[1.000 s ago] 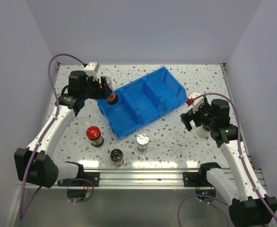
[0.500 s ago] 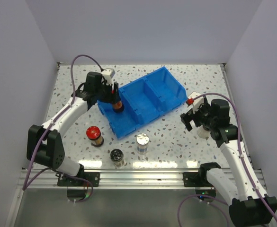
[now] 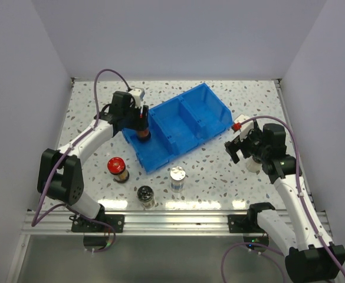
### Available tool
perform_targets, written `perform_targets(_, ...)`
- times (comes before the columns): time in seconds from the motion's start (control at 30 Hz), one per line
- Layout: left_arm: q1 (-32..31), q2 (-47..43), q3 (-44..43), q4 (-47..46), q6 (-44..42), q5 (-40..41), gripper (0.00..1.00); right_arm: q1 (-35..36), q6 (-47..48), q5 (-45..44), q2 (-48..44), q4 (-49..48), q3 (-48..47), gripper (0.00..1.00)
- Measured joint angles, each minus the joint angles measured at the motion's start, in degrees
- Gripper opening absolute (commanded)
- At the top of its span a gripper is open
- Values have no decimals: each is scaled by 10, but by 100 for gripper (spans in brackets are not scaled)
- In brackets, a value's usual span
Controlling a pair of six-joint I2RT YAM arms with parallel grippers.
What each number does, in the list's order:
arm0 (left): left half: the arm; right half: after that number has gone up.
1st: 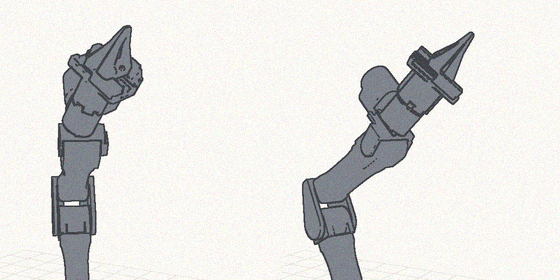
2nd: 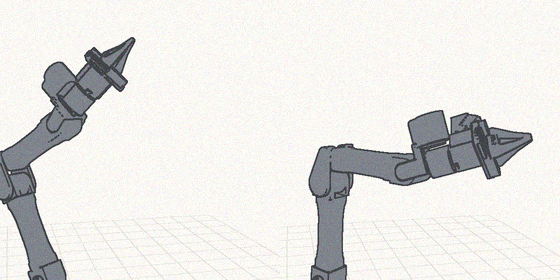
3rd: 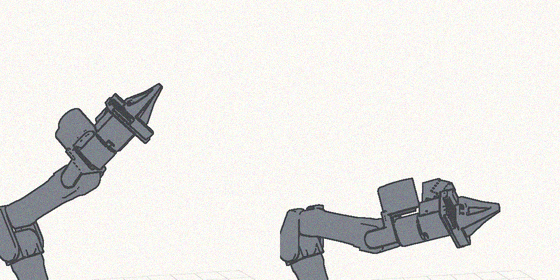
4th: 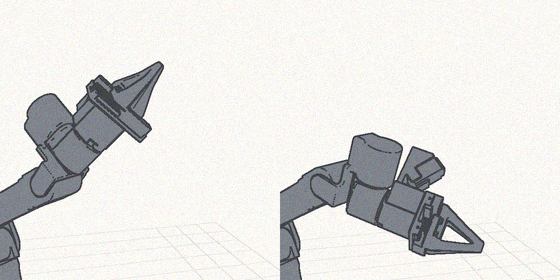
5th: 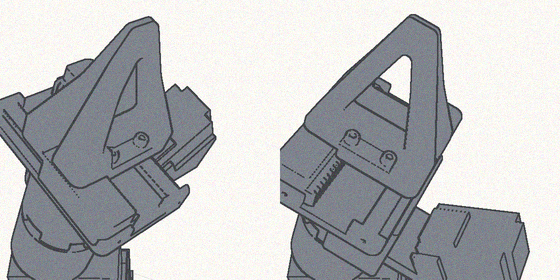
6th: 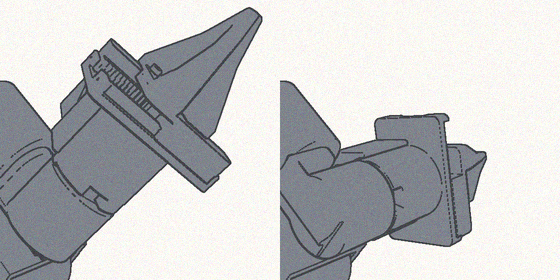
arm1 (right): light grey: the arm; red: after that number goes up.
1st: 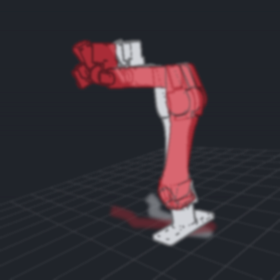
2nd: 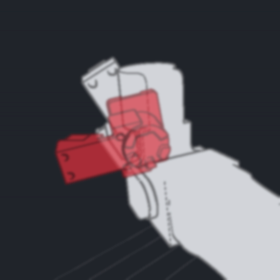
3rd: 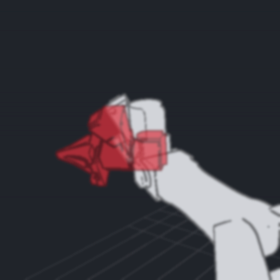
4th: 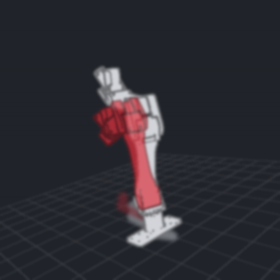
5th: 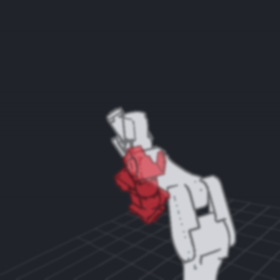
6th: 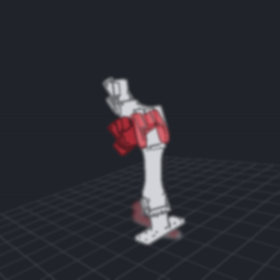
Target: Organize the condiment bottles
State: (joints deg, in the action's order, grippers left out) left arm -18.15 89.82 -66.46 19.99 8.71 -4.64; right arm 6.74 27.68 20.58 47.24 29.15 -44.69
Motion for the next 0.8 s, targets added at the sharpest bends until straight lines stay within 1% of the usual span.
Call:
perform_targets(0.03, -1, 0, 1, -2, 0, 0, 64, 0, 0, 0, 0, 0, 0, 99)
perform_targets(0.23, -3, -2, 17, -19, 0, -2, 66, 0, 0, -1, 0, 0, 0, 99)
perform_targets(0.27, -3, -2, 19, -20, 0, -3, 70, 0, 0, -1, 0, 0, 0, 99)
perform_targets(0.47, -3, -16, 25, -21, 0, -12, 74, 0, 0, -1, 0, 0, 0, 99)
perform_targets(0.57, -3, -23, 25, -26, 0, -17, 82, 0, 0, -1, 0, 0, 0, 99)
perform_targets(0.6, -3, -26, 25, -33, 0, -18, 89, 0, 0, -1, 1, 0, 0, 99)
perform_targets(0.63, -3, -31, 25, -38, 0, -23, 100, 0, 0, -1, 1, 0, 0, 99)
perform_targets(0.8, -4, -53, 25, -59, -3, -26, 100, 0, 1, -1, 3, 0, 0, 99)
